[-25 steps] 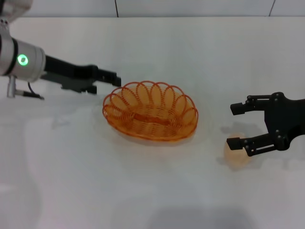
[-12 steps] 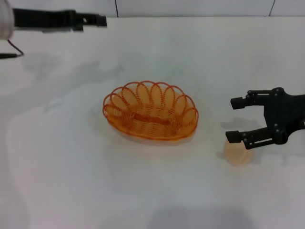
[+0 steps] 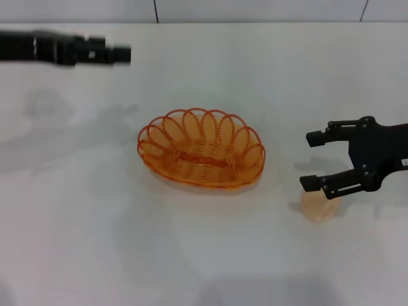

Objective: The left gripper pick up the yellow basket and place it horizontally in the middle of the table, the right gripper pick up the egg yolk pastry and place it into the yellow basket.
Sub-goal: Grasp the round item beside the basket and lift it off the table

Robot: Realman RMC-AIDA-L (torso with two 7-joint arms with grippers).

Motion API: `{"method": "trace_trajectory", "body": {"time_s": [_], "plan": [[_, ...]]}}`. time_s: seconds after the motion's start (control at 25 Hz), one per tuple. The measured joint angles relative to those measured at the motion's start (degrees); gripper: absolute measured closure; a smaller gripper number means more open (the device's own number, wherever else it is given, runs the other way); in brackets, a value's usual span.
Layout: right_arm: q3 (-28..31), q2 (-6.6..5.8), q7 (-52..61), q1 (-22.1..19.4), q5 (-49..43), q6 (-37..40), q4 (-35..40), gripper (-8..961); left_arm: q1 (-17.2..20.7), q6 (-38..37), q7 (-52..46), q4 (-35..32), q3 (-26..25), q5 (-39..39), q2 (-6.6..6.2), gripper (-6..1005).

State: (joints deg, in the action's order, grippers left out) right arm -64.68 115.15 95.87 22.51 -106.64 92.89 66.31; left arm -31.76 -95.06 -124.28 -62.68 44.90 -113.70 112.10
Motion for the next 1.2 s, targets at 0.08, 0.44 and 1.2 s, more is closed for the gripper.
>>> {"method": "trace_trajectory", "body": {"time_s": [0.08,0.44,1.2], "plan": [[0.0,-0.04,1.1,0.5,-1.6,0.1,0.4,85,0.5,-3.2,0.4,-1.4,0.0,-0.9,-0.22,123],[-0.4,0.1,6.0,1.7,-9.7,0.8,4.0,84,2.3,-14.7,2.4,-5.3,0.2,-5.4,-0.71,124],[-6.2,0.14,6.0,1.5,-14.2,-3.9,4.6,84,0.6,-14.4,1.8,-4.8,4.3,-14.3,0.48,123]]}}
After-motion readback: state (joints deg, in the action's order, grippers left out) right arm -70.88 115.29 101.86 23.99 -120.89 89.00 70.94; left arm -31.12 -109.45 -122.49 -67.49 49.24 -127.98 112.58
